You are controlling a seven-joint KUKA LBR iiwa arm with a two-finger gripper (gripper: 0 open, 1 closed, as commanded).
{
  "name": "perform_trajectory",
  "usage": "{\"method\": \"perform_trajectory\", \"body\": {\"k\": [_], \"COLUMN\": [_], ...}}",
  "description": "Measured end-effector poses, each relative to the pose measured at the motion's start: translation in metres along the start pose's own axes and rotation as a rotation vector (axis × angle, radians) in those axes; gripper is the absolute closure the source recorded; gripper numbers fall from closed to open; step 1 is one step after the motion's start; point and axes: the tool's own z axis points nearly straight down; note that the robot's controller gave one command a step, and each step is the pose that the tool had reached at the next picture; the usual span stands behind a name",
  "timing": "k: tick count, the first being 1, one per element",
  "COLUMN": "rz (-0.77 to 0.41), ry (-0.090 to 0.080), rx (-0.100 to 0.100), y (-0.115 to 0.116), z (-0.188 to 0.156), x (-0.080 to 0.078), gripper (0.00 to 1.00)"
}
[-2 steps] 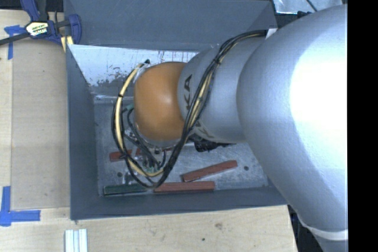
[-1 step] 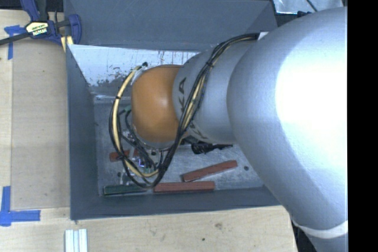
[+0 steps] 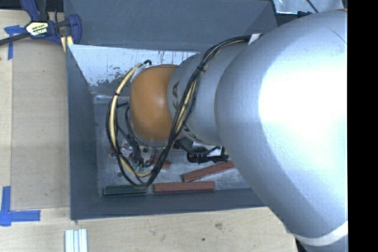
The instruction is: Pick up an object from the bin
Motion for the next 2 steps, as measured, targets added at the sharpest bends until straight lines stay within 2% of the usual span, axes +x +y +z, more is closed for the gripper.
{"method": "perform_trajectory", "body": {"k": [2], "rz": [0.001], "ry": [0.000], "rx": [0.000], "y": [0.0000], "z": [0.0000], "x": [0.0000], "gripper": [1.00]}}
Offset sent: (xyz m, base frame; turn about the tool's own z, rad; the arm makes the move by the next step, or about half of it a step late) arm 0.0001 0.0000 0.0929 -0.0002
